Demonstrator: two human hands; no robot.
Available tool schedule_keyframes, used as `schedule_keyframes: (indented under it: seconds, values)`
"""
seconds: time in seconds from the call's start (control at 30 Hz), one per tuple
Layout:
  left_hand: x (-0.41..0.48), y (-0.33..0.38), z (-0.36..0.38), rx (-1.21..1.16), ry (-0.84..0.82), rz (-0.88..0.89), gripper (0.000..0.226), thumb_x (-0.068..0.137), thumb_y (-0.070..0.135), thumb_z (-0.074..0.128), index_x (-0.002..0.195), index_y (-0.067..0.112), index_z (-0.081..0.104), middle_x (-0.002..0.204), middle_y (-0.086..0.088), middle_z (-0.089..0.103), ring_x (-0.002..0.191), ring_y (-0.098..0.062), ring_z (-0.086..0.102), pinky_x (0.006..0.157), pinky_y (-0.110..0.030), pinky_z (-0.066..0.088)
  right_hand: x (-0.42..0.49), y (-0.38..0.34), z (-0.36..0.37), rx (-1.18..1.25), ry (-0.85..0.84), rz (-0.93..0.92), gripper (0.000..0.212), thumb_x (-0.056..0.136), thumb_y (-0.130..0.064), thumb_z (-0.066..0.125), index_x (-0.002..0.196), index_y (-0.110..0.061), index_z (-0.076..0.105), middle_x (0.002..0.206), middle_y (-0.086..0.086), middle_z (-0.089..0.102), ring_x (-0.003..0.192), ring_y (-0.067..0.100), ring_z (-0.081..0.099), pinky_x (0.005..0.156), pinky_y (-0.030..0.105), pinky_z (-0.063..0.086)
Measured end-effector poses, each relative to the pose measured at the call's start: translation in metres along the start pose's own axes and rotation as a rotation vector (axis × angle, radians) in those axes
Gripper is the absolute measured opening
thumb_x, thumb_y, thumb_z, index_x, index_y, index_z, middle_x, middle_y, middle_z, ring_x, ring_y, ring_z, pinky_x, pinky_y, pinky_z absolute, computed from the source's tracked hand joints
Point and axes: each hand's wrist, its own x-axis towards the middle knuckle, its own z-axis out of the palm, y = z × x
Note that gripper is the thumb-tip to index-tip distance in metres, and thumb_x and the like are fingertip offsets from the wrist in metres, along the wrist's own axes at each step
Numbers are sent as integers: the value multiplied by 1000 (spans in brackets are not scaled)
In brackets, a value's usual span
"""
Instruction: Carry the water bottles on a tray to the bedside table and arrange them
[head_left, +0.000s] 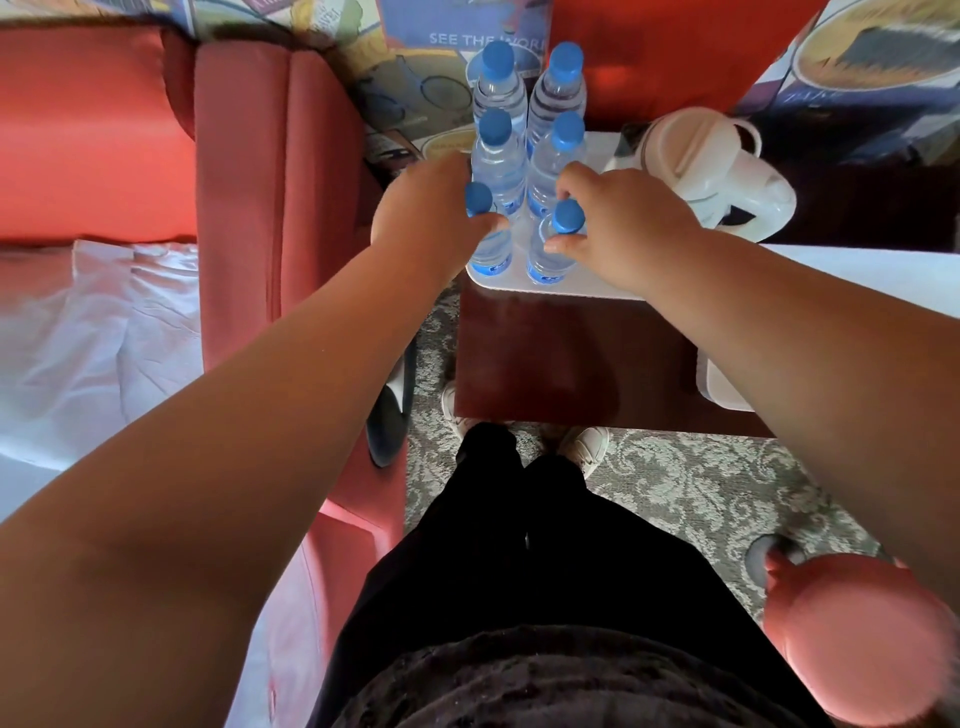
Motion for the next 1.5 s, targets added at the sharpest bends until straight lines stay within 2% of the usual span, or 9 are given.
schedule_keyframes:
  seconds: [0.1, 0.27, 0.47, 0.83, 0.97, 1.27, 1.5]
  values:
    - [0, 2, 0, 35, -4, 31, 39, 78, 42, 70, 102, 12, 63, 95, -10, 68, 92, -34, 60, 73, -39, 46, -1, 0, -1, 5, -9, -6, 47, 83, -45, 73, 110, -14, 50, 92, 18, 61, 84, 40, 57, 64, 41, 44]
    - [0, 4, 1, 8, -41, 88, 35, 79, 40, 69, 104, 16, 64, 95, -6, 68, 92, -31, 60, 75, -40, 48, 2, -2, 0, 14, 5, 22, 46, 85, -44, 72, 110, -13, 50, 96, 17, 61, 87, 39, 58, 67, 43, 46]
    - [7, 5, 6, 27, -35, 145, 35, 82, 39, 71, 108, 17, 62, 99, -7, 66, 93, -31, 58, 69, -32, 35, 14, -1, 4, -2, 60, 30, 48, 84, -48, 71, 109, -13, 50, 95, 18, 62, 86, 40, 59, 64, 39, 39]
    - [11, 10, 3, 87, -90, 122, 40, 85, 37, 68, 118, 17, 59, 111, -12, 64, 104, -35, 57, 84, -43, 48, 17, -2, 4, 2, 97, 63, 46, 83, -45, 72, 110, -13, 53, 98, 18, 62, 88, 39, 59, 65, 37, 35]
    - [11, 11, 1, 94, -100, 122, 41, 85, 35, 69, 121, 18, 59, 114, -11, 64, 105, -35, 58, 84, -43, 48, 17, -4, 4, 10, 94, 65, 47, 84, -45, 72, 111, -11, 53, 99, 18, 63, 89, 40, 59, 67, 38, 38]
    - [12, 8, 3, 108, -108, 132, 40, 86, 34, 69, 121, 19, 57, 115, -11, 64, 107, -35, 57, 86, -44, 48, 15, -7, 3, 40, 120, 94, 45, 83, -45, 72, 108, -13, 53, 96, 15, 63, 87, 38, 59, 65, 36, 34]
    - [11, 8, 2, 121, -118, 135, 39, 87, 36, 67, 121, 19, 56, 116, -7, 63, 108, -33, 57, 88, -46, 48, 13, -10, 1, 58, 70, 119, 50, 83, -45, 73, 117, -14, 51, 105, 14, 63, 95, 37, 59, 71, 39, 43]
